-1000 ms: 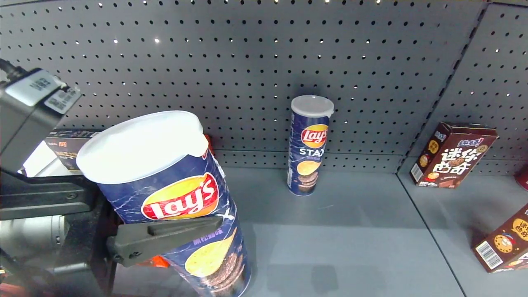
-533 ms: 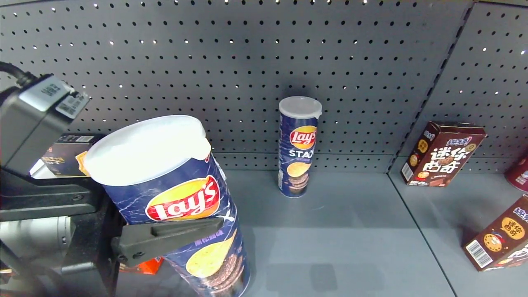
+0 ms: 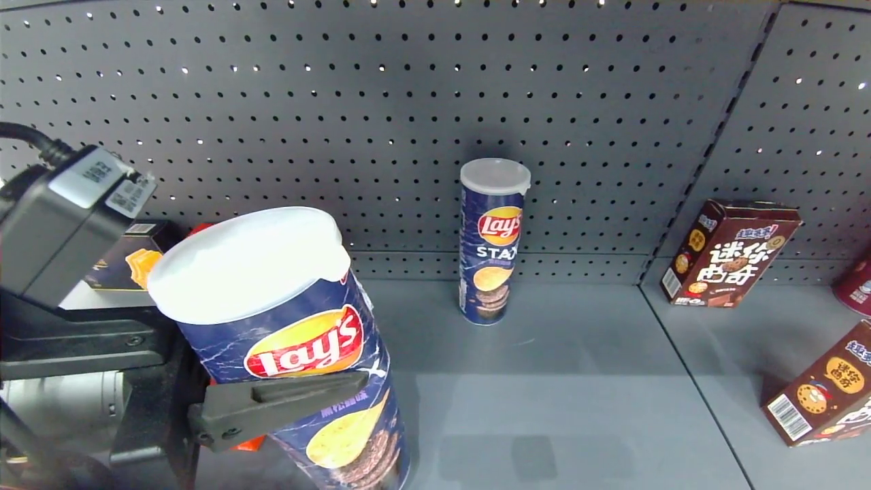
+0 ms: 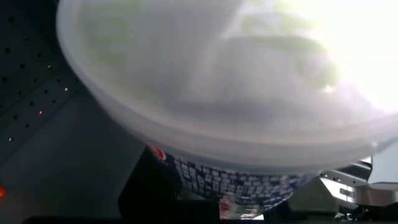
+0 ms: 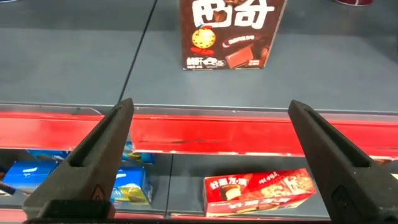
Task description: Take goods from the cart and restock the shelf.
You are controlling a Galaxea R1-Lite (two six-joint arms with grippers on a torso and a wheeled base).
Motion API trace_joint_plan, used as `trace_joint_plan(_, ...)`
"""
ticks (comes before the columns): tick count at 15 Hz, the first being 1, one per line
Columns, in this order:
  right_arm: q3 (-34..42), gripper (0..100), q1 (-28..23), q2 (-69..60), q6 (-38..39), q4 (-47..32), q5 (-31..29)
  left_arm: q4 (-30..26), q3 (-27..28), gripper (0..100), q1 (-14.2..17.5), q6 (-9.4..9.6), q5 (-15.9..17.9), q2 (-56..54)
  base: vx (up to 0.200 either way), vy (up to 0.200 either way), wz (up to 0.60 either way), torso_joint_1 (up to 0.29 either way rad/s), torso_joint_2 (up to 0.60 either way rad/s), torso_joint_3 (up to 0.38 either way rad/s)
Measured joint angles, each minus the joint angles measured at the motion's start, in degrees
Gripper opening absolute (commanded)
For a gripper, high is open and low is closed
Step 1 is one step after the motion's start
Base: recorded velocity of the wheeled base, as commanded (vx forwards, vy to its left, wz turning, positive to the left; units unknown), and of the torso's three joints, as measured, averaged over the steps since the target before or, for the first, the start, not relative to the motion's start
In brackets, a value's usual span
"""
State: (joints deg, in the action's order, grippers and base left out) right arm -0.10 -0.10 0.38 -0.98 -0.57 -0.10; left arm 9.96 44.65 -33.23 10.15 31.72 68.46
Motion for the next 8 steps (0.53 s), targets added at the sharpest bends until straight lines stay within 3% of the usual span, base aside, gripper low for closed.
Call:
trace_joint_plan(4, -3.21, 100, 0.00, 0.78, 0.40, -0.54, -2.69, 0.22, 0.13, 0, 0.00, -0.11, -0.28, 0.02, 0.000, 0.000, 0.00, 0.000, 0.00, 0.000)
trace_joint_plan(8, -19.55, 100, 2.46, 9.09, 1.73, -6.95, -0.59, 0.41, 0.22, 0, 0.05, -0.06, -0.28, 0.15, 0.000, 0.000, 0.00, 0.000, 0.00, 0.000)
